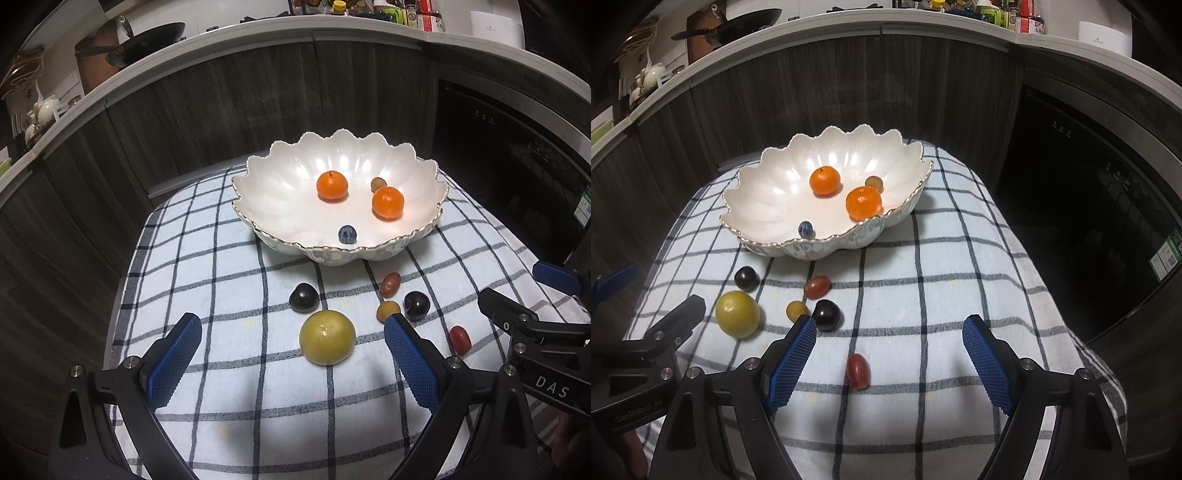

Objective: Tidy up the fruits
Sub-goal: 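Withdraw both grippers from the bowl back over the table, then grasp the yellow-green fruit with the left gripper while the right gripper grasps the red grape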

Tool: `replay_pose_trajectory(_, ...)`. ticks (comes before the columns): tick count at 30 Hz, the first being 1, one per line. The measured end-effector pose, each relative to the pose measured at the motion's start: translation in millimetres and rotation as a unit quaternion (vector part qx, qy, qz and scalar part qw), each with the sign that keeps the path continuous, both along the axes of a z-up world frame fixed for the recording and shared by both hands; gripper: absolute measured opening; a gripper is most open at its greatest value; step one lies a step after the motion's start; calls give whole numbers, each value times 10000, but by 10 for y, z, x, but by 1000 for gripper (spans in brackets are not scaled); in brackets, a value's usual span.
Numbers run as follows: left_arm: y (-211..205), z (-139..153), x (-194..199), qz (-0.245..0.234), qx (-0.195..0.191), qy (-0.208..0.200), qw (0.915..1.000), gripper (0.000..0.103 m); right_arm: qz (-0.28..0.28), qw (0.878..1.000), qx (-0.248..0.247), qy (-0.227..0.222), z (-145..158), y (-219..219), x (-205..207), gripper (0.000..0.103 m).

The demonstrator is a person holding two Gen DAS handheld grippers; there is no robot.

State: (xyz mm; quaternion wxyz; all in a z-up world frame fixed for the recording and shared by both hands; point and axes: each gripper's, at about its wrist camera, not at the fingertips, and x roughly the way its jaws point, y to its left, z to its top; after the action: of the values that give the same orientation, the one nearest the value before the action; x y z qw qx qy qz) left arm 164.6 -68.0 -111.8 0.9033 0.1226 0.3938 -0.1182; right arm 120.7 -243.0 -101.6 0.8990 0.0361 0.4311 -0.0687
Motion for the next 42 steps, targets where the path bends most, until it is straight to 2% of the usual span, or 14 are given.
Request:
replay_pose_trajectory(10,-34,-275,68,-157,58,159,9997,100,-26,9998,-13,218,-241,5,5,83)
replay_pose_trajectory(21,-71,-461,100,-370,63,256,9990,91,108,9993,-21,366,-428,69,29,81)
replay_pose_trajectory(24,-87,-476,106,-431,78,224,9988,89,159,9992,-23,379,-448,92,35,72)
replay_pose_trajectory(29,-97,-514,118,-517,115,217,9984,83,234,9987,-2,455,-510,116,44,64)
replay_pose_trajectory(42,-126,-642,157,-626,89,350,9974,71,343,9982,-20,483,-578,134,56,50)
